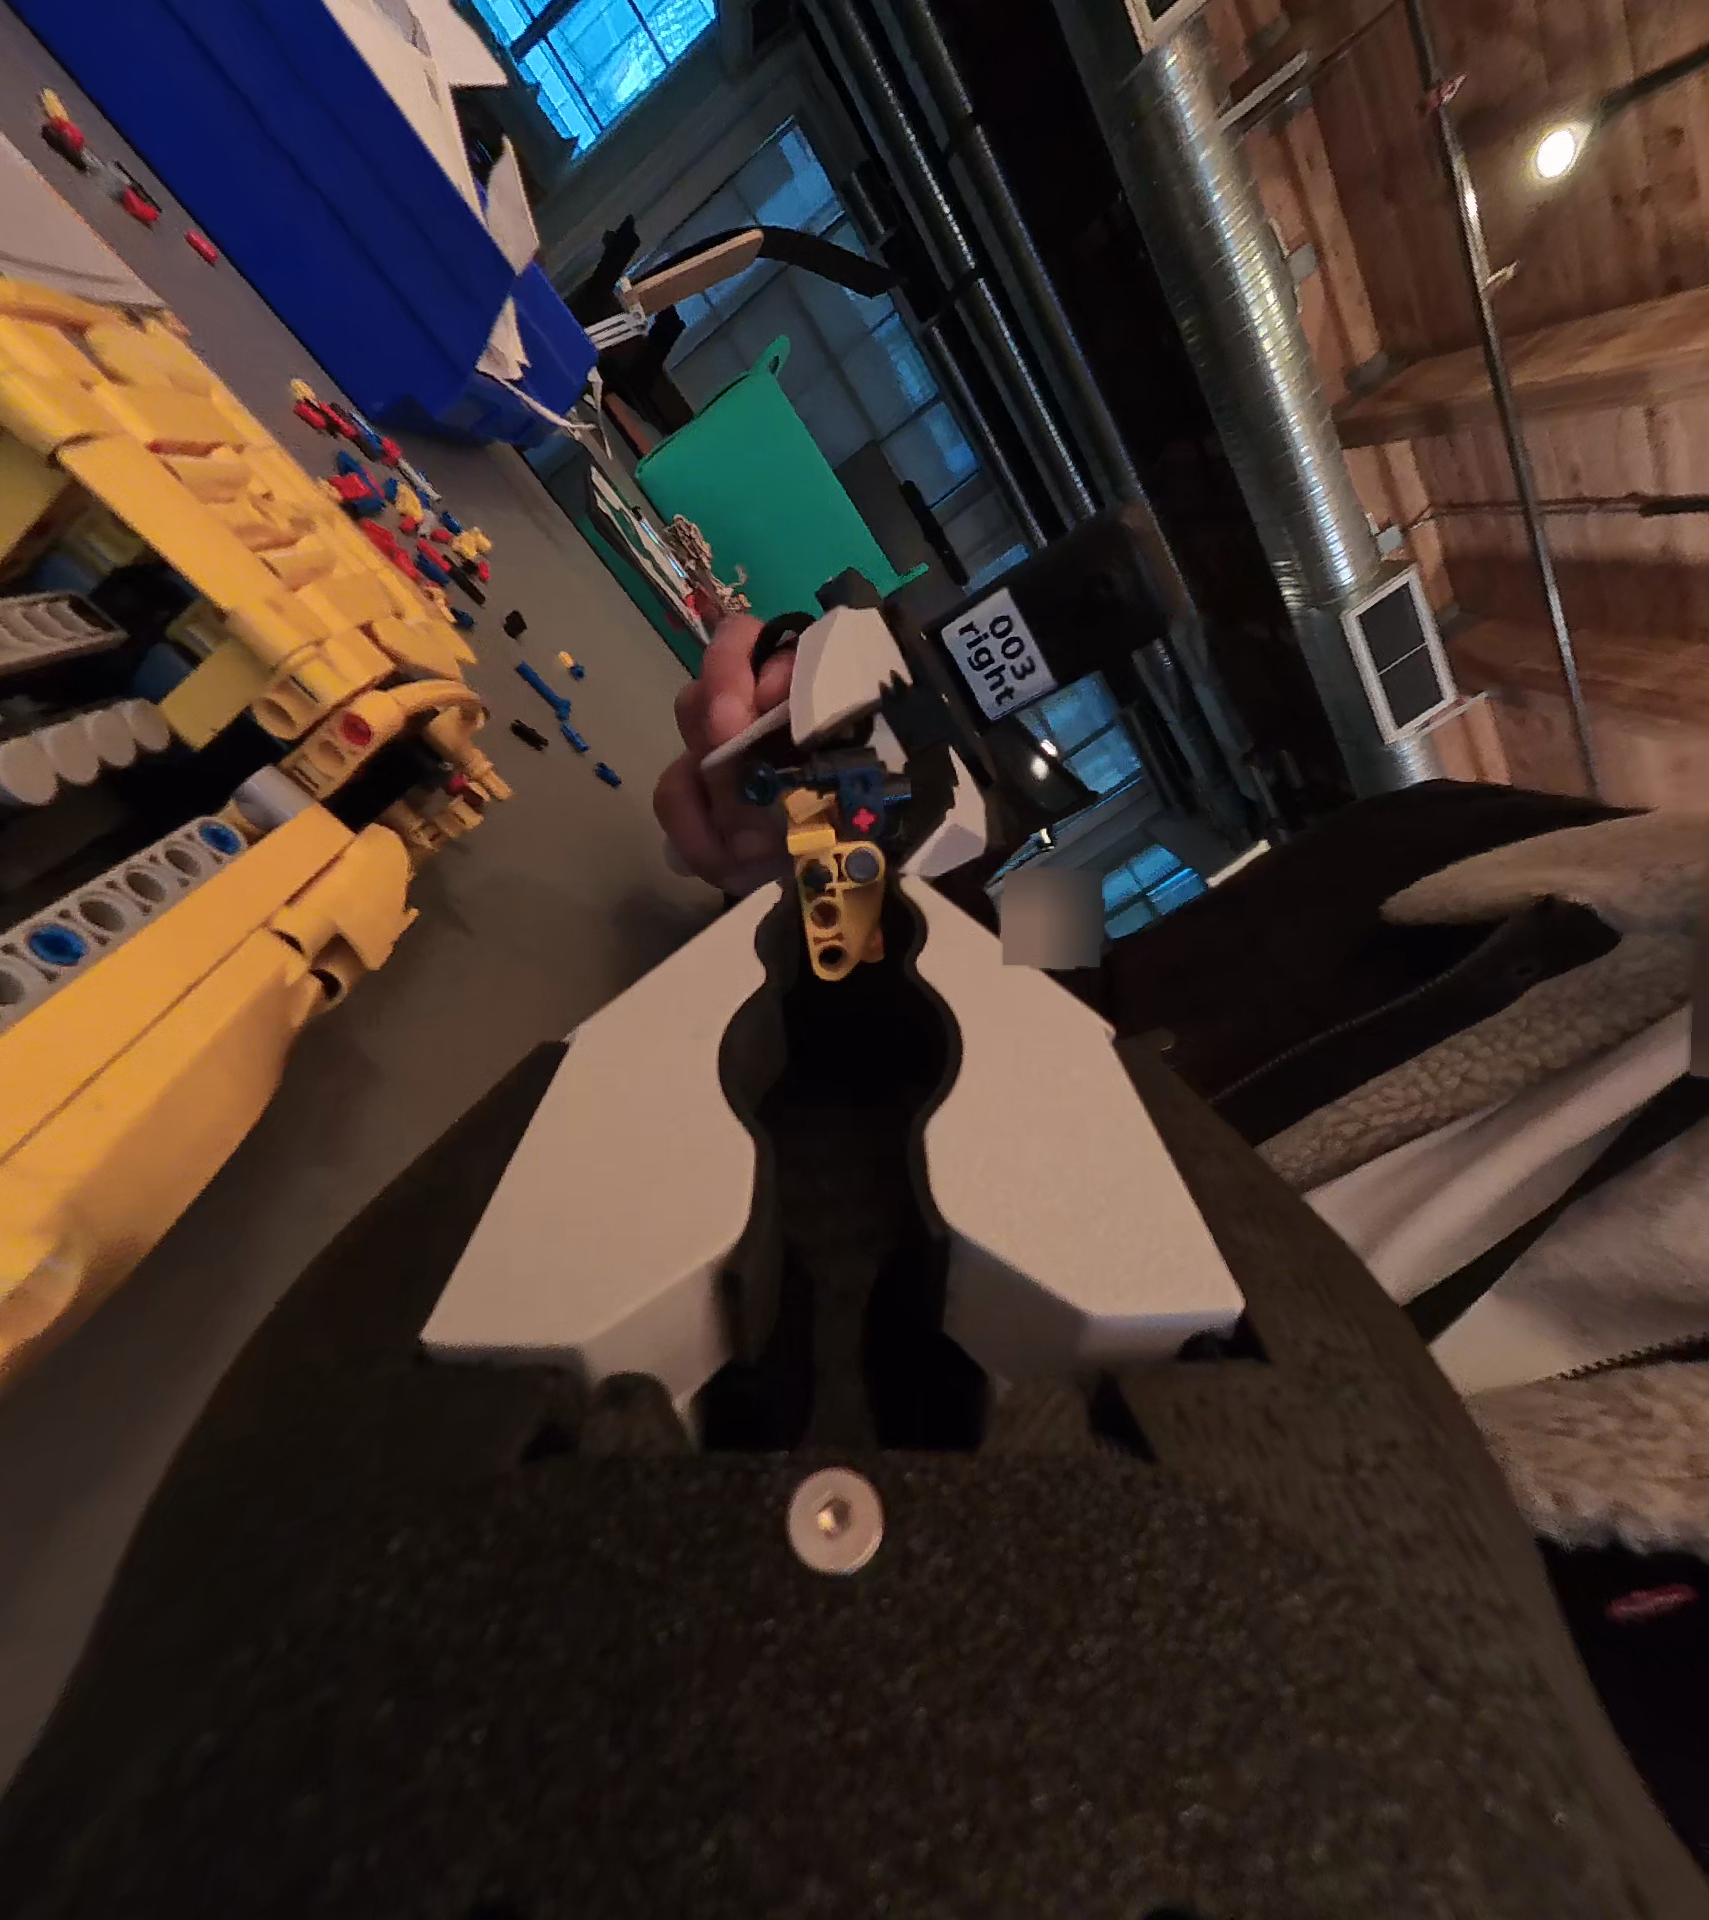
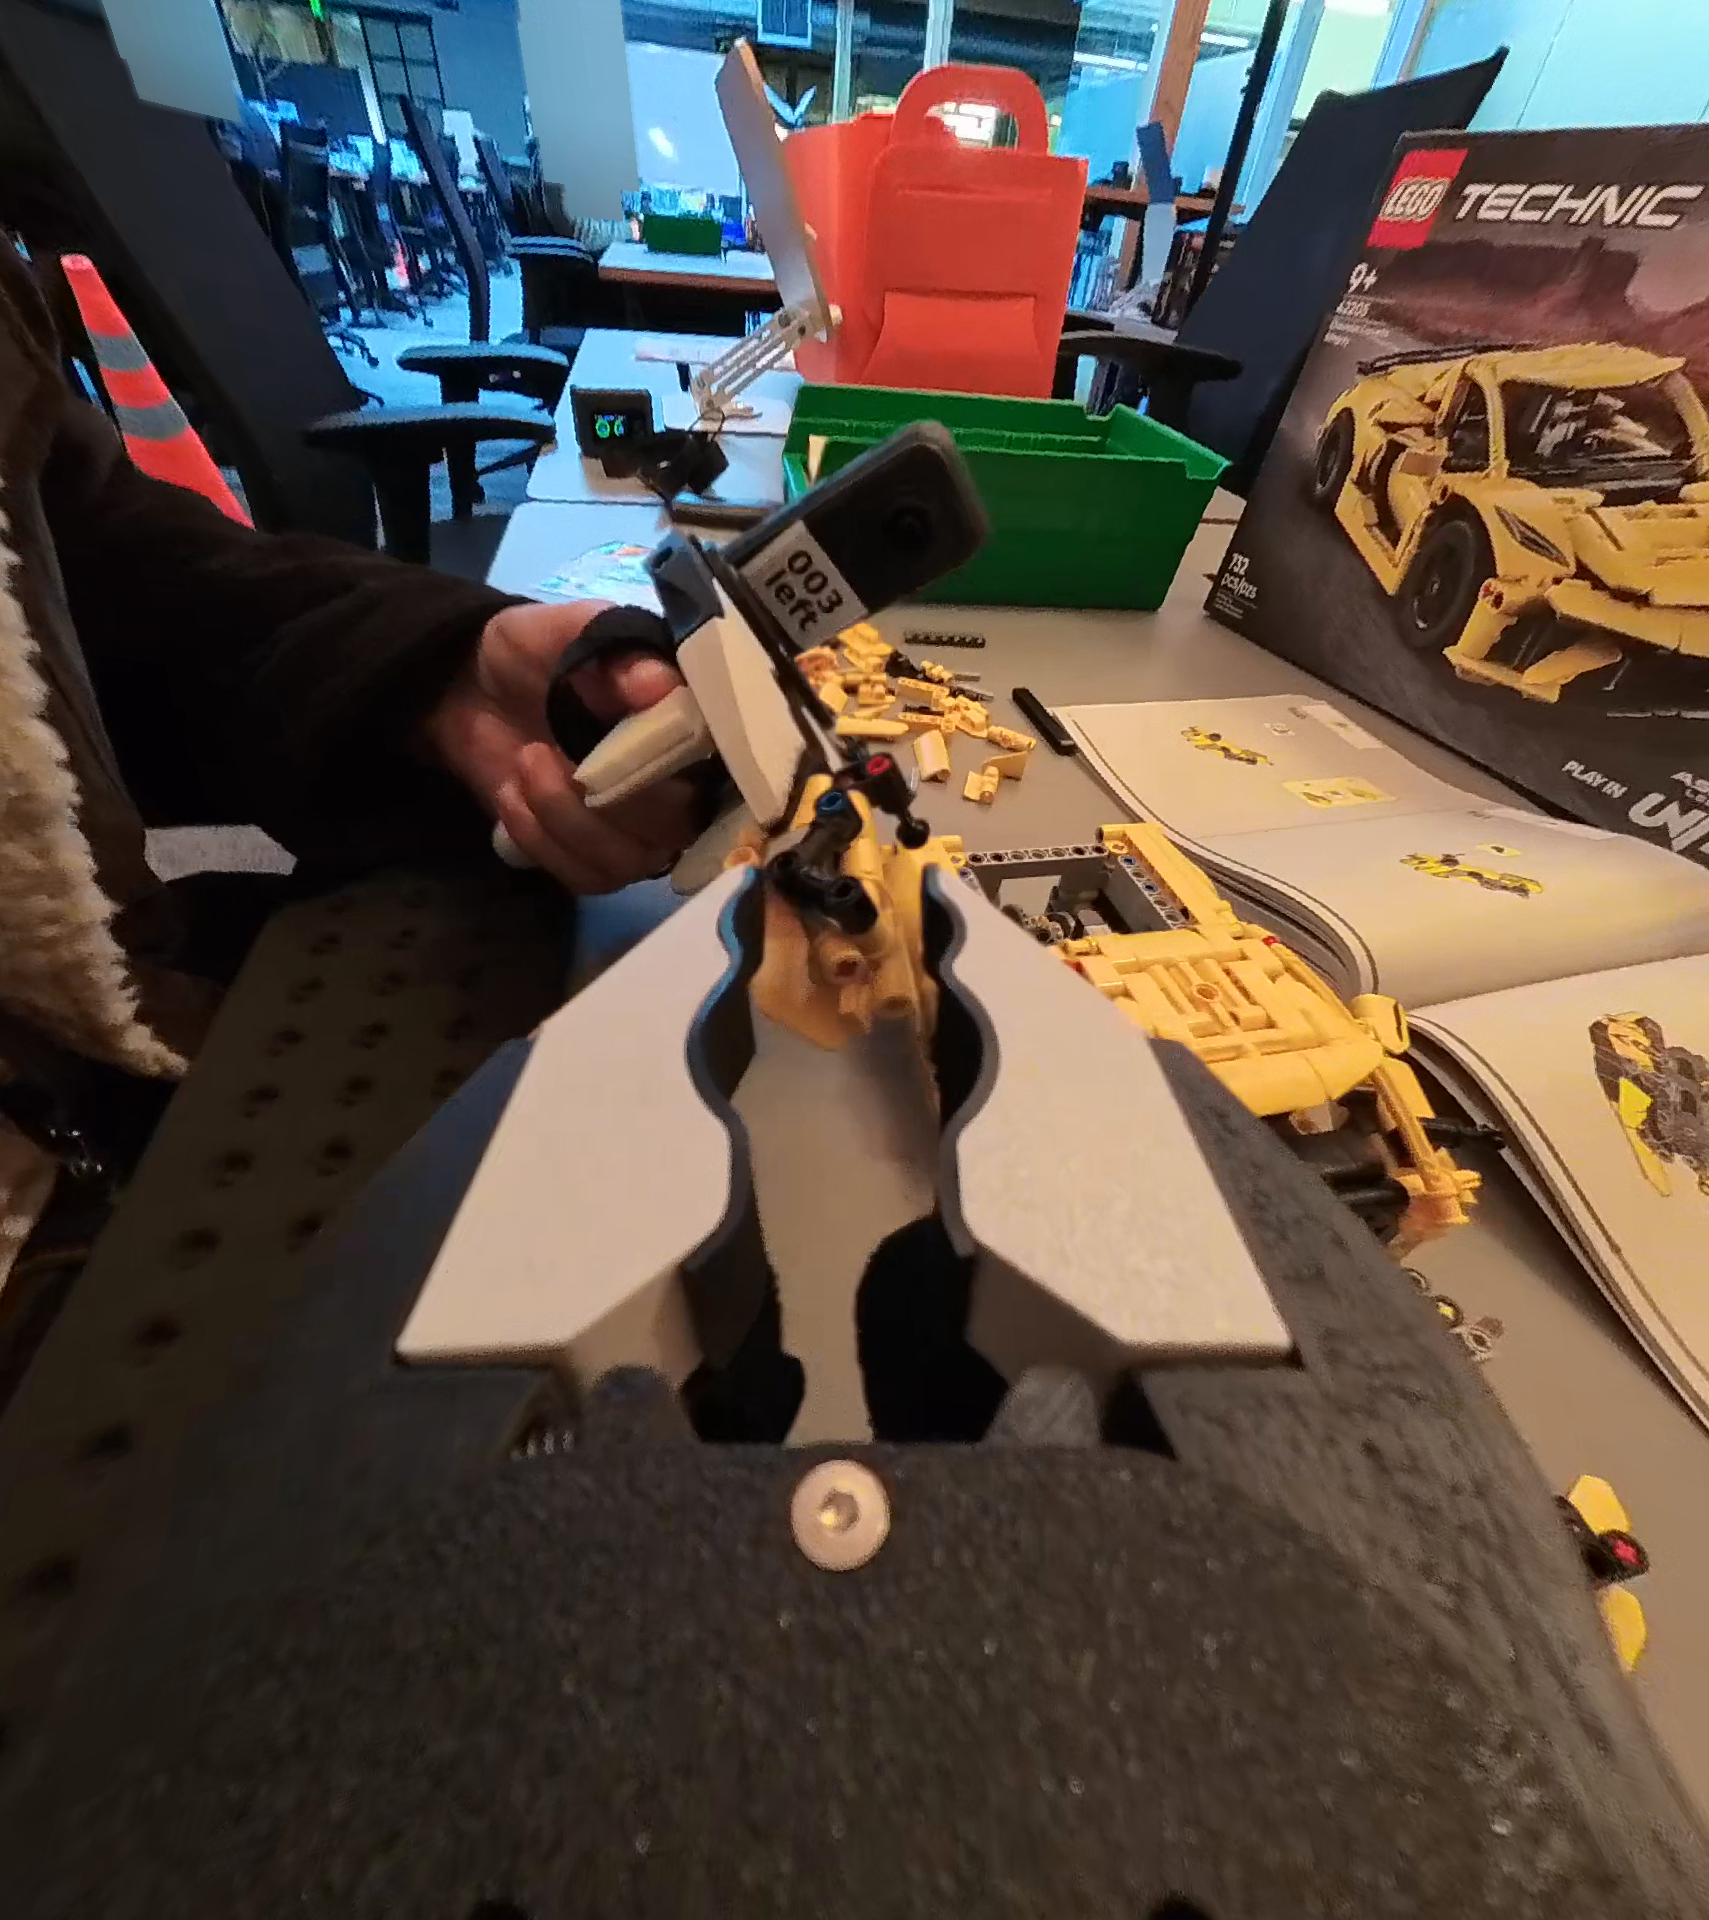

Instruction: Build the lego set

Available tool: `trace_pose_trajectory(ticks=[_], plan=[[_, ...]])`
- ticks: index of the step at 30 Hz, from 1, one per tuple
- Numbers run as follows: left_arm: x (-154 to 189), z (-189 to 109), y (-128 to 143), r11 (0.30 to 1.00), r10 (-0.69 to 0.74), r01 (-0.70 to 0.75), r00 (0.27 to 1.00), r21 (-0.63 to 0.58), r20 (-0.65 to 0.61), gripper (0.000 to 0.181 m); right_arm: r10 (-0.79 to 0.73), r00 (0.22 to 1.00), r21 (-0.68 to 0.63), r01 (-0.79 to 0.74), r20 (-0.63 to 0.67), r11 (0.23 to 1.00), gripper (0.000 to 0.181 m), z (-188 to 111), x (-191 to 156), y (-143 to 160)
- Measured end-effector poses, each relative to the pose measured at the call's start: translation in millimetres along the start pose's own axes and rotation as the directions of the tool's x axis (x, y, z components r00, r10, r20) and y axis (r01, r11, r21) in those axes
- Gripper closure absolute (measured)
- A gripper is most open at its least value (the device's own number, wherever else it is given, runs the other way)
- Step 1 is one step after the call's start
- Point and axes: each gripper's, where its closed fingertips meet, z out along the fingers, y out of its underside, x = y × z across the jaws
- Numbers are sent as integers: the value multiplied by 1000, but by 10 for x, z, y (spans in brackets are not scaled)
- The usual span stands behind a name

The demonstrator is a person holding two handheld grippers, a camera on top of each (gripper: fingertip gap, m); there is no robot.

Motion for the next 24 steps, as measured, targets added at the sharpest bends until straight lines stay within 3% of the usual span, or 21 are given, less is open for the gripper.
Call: trace_pose_trajectory(ticks=[4, 9, 13, 19, 24], plan=[[14, -10, 4, 998, 63, -63, 998, -2, 22, 166, 36, 999, 28, -36, 8, 999, 143, -59, 21, -25], [-17, -38, -36, 997, 74, -75, 996, 19, 50, 166, -63, 998, -16, 62, -16, 998, 140, -47, -21, 6], [57, -20, -12, 973, 230, -230, 969, -12, 85, 166, 32, 999, -16, -32, -10, 999, 133, -126, 56, -5], [70, -27, -15, 985, 171, -171, 984, 0, 47, 166, -185, 979, -102, 177, -80, 979, 160, -64, 25, 69], [44, -25, -12, 986, 168, -168, 984, -4, 60, 166, -173, 981, -124, 163, -82, 979, 162, -66, 50, 90]])
